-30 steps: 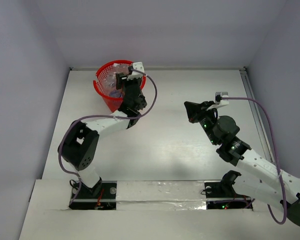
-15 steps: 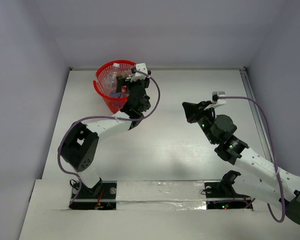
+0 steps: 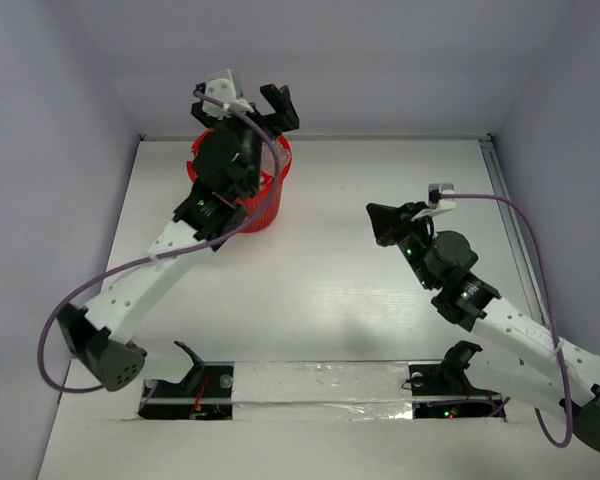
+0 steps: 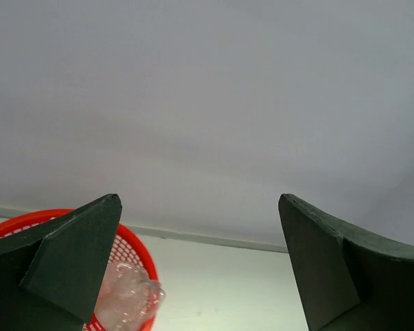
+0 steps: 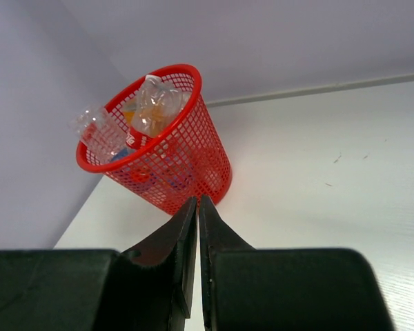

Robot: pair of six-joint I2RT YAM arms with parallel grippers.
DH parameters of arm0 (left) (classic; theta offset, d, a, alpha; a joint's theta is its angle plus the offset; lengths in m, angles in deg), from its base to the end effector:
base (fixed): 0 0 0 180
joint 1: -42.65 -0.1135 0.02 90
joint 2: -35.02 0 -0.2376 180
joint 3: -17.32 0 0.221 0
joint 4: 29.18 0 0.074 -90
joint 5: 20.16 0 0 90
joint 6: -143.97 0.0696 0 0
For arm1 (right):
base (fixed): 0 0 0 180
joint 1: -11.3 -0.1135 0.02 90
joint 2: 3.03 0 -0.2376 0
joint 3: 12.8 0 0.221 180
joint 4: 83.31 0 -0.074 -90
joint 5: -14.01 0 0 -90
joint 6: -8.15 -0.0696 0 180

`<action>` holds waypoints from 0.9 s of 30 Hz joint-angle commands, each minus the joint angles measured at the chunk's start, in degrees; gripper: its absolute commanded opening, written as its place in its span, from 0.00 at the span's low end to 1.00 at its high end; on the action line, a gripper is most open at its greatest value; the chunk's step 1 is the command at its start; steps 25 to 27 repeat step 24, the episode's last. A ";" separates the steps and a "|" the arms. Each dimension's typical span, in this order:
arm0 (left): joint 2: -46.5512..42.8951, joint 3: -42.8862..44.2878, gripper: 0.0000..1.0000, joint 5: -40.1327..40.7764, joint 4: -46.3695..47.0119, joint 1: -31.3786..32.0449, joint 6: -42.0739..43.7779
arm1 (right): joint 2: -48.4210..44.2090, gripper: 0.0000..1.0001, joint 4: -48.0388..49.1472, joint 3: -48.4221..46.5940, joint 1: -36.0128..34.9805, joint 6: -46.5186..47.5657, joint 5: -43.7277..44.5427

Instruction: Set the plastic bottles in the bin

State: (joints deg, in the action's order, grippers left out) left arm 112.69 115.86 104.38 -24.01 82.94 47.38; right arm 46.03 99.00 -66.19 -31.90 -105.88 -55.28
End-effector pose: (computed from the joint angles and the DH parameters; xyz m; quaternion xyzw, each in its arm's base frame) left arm 0.2496 -0.1599 0.4820 -0.0944 0.5570 -0.1779 0.8057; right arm 0.1793 0.1346 0.3258 0.0235 0.6674 0.3072 0.6780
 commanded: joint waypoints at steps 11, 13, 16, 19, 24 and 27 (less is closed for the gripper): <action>-31.50 -13.69 0.99 -10.38 -27.60 0.14 -18.63 | -18.81 0.85 -4.78 -1.65 -0.31 -0.93 6.97; -37.75 -17.38 0.99 -8.80 -30.40 0.14 -19.86 | -21.97 0.94 -10.84 -4.98 -0.31 -0.93 9.69; -43.56 -21.25 0.99 -7.48 -33.74 0.14 -21.44 | -25.92 0.94 -14.98 -6.66 -0.31 -0.23 11.46; -46.29 -24.94 0.99 -7.12 -34.99 0.14 -22.15 | -28.13 0.94 -15.17 -6.15 -0.31 -0.14 12.07; -46.64 -28.46 0.99 -8.00 -34.20 0.14 -21.36 | -27.35 0.92 -15.69 -5.44 -0.31 -0.75 11.81; -46.64 -28.46 0.99 -8.00 -34.20 0.14 -21.36 | -27.35 0.92 -15.69 -5.44 -0.31 -0.75 11.81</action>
